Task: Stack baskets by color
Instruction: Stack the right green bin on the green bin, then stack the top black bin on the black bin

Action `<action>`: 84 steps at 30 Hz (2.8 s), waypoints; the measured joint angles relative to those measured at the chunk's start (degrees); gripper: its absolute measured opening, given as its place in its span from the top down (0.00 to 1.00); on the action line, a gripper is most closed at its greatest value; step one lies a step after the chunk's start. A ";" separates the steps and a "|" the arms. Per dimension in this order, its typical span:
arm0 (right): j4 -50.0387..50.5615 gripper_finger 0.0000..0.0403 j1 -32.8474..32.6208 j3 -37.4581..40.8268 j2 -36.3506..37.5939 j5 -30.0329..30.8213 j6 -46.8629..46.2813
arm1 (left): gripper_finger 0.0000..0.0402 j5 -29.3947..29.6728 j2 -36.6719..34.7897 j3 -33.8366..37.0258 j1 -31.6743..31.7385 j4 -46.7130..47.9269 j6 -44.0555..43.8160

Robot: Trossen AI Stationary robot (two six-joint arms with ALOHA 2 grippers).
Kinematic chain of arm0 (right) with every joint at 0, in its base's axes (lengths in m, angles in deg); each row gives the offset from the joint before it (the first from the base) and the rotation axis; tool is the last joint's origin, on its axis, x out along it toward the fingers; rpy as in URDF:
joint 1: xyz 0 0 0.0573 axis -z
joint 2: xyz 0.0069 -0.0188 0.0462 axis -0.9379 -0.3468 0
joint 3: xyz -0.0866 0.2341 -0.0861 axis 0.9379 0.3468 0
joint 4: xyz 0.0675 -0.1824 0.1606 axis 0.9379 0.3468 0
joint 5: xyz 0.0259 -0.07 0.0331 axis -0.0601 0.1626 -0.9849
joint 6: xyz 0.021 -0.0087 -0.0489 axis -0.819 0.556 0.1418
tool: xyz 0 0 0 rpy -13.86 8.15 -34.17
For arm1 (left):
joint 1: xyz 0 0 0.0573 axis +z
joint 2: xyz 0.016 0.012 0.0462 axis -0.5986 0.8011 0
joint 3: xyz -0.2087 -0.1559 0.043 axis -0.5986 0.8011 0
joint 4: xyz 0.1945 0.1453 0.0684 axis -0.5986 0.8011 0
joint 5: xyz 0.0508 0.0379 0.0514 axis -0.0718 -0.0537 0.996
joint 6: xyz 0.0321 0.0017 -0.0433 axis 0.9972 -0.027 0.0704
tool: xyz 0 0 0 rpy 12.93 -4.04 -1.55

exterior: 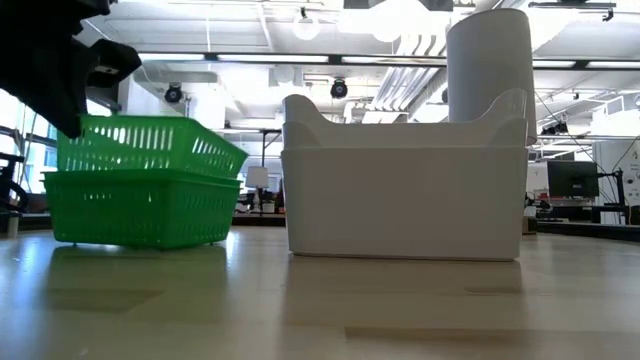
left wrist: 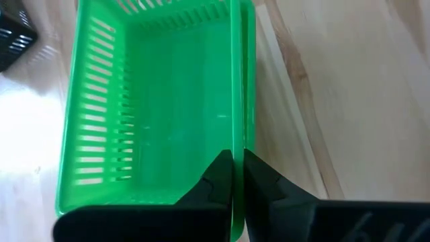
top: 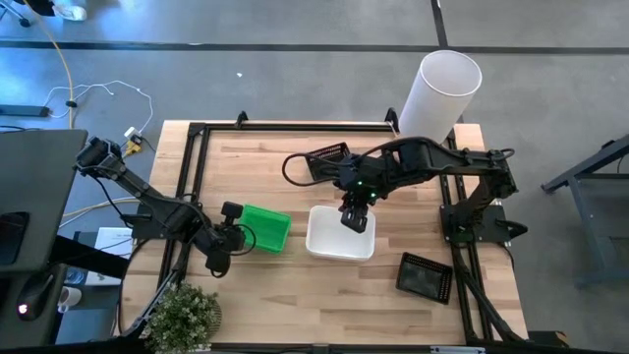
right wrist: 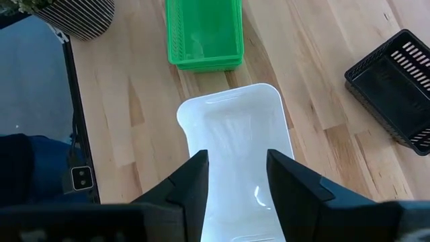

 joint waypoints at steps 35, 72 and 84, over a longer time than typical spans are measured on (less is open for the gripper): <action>0.49 0.66 1.79 0.00 -0.02 4.47 9.57 | 0.56 -7.58 0.02 0.38 7.14 -1.00 -5.93; 1.99 0.66 26.11 0.24 -14.17 0.05 50.09 | 0.56 -8.58 -14.69 -5.95 7.10 -1.94 3.61; 1.31 0.66 27.93 0.28 -23.61 0.75 54.11 | 0.56 -8.61 -14.83 -5.95 7.08 -1.82 4.07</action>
